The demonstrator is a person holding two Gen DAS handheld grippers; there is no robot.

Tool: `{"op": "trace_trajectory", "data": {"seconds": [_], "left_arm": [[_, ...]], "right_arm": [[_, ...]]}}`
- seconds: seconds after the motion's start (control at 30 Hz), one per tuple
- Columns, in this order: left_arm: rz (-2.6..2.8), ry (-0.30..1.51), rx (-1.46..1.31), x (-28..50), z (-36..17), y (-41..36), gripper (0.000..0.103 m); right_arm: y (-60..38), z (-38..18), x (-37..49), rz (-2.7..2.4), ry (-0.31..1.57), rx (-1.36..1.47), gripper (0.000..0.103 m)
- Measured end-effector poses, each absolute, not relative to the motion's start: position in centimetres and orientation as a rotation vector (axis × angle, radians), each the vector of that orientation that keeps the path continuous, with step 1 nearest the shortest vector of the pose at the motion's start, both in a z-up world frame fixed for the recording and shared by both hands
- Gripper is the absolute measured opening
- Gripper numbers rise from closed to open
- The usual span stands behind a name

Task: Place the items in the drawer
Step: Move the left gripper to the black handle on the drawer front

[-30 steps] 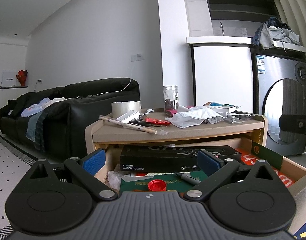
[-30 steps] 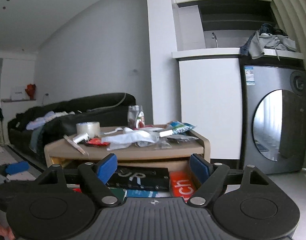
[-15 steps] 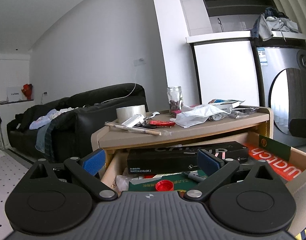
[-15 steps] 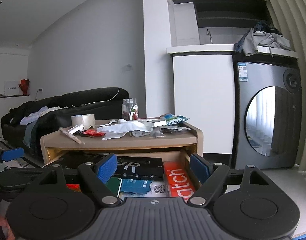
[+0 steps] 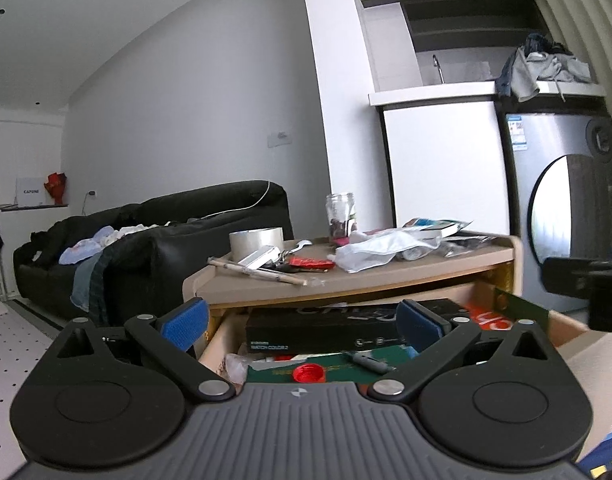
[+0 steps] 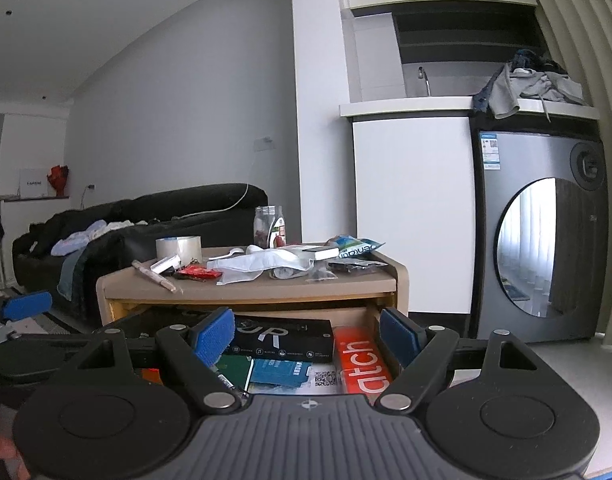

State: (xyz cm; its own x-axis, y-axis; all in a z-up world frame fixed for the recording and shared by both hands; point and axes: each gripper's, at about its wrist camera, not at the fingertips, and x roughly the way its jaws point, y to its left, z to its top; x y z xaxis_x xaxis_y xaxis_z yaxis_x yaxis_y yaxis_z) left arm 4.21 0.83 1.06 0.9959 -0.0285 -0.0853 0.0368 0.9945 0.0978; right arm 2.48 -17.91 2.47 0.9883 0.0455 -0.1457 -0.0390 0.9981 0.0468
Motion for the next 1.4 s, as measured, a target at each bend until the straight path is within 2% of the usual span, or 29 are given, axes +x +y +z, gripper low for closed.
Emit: {"op": "trace_trajectory", "data": {"seconds": [0.5,1.03,1.13,1.2,1.27,1.3,1.37,1.4], "left_arm": [[-0.045,0.101,0.010,-0.5,-0.1,-0.6,0.103],[-0.052,0.109,0.012,-2.8,-3.7,-3.8,0.101],[-0.072,0.141,0.009,-2.7,-4.6,-4.5,0.093],[-0.084,0.163,0.011,-2.6,-5.1,-5.0,0.084],[-0.089,0.182,0.015,-2.5,-5.7,-5.3,0.080],[-0.086,0.183,0.019,-2.6,-5.8,-5.4,0.073],[-0.069,0.182,0.024,-2.7,-6.2,-5.5,0.065],[-0.069,0.188,0.023,-2.6,-6.4,-5.4,0.053]], "right_arm": [[-18.9,2.7,0.9,0.108,0.125,0.054,0.083],[-18.8,3.1,-0.3,0.159,0.124,0.037,0.083],[-18.8,3.1,-0.3,0.157,0.124,0.041,0.083],[-18.9,3.0,-0.3,0.156,0.124,0.044,0.083],[-18.9,3.0,-0.3,0.155,0.124,0.047,0.083],[-19.0,2.9,-0.3,0.155,0.124,0.049,0.083],[-19.0,2.9,-0.3,0.154,0.125,0.052,0.083],[-19.0,2.9,-0.3,0.153,0.125,0.053,0.083]]}}
